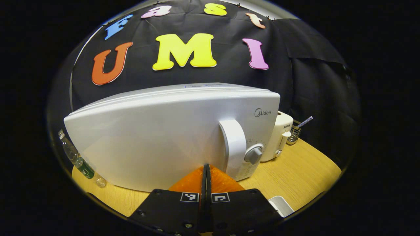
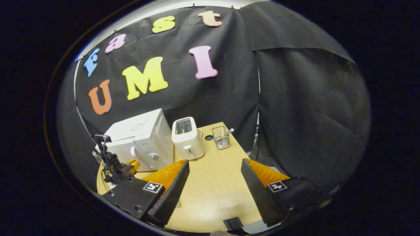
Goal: Open the microwave oven with the left hand, put the food in, and close the microwave oven.
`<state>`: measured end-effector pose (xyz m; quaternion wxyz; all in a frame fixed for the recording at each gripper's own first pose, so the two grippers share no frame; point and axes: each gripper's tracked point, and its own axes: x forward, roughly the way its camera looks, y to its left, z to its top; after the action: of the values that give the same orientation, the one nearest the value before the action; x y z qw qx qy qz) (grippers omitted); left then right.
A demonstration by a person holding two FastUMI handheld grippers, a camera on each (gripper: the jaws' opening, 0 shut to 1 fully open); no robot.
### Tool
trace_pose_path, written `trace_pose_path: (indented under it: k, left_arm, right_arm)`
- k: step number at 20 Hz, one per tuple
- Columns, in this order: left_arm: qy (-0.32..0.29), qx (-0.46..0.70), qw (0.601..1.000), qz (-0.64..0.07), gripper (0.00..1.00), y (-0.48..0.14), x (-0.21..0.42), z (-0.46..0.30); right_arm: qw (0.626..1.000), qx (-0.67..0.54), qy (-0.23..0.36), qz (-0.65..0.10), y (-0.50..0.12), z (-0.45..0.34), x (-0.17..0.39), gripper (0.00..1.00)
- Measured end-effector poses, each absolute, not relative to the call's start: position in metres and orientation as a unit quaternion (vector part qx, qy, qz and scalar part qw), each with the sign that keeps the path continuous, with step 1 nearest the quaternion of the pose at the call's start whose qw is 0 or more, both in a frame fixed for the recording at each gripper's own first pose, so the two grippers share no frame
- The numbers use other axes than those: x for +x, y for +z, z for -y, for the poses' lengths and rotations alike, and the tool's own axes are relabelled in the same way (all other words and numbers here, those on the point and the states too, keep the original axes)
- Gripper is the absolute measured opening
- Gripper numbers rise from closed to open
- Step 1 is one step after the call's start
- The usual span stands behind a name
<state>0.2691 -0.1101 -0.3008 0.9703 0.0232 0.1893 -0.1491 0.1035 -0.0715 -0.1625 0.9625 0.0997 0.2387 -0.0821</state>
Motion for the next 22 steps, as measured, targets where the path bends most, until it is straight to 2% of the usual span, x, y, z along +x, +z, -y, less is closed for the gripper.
trace_pose_path:
  k: [3, 10, 11, 14, 22]
  left_arm:
    - [-0.144, -0.009, 0.966, -0.212, 0.00, -0.305, 0.266, 0.114]
    - [-0.107, 0.029, 0.977, -0.185, 0.00, -0.281, 0.241, 0.084]
    - [-0.107, 0.030, 0.977, -0.183, 0.12, -0.276, 0.230, 0.079]
    - [-0.101, 0.046, 0.979, -0.169, 0.97, -0.262, 0.201, 0.059]
    - [-0.042, 0.024, 0.993, -0.108, 0.96, -0.169, 0.103, 0.000]
  right_arm:
    - [0.963, 0.092, -0.073, -0.241, -0.160, 0.067, 0.104, 1.00]
    - [0.968, 0.084, -0.054, -0.232, -0.155, 0.058, 0.096, 1.00]
    - [0.968, 0.082, -0.052, -0.231, -0.155, 0.056, 0.094, 1.00]
    - [0.967, 0.080, -0.049, -0.236, -0.162, 0.050, 0.087, 1.00]
    - [0.974, 0.054, -0.027, -0.218, -0.161, 0.002, 0.065, 1.00]
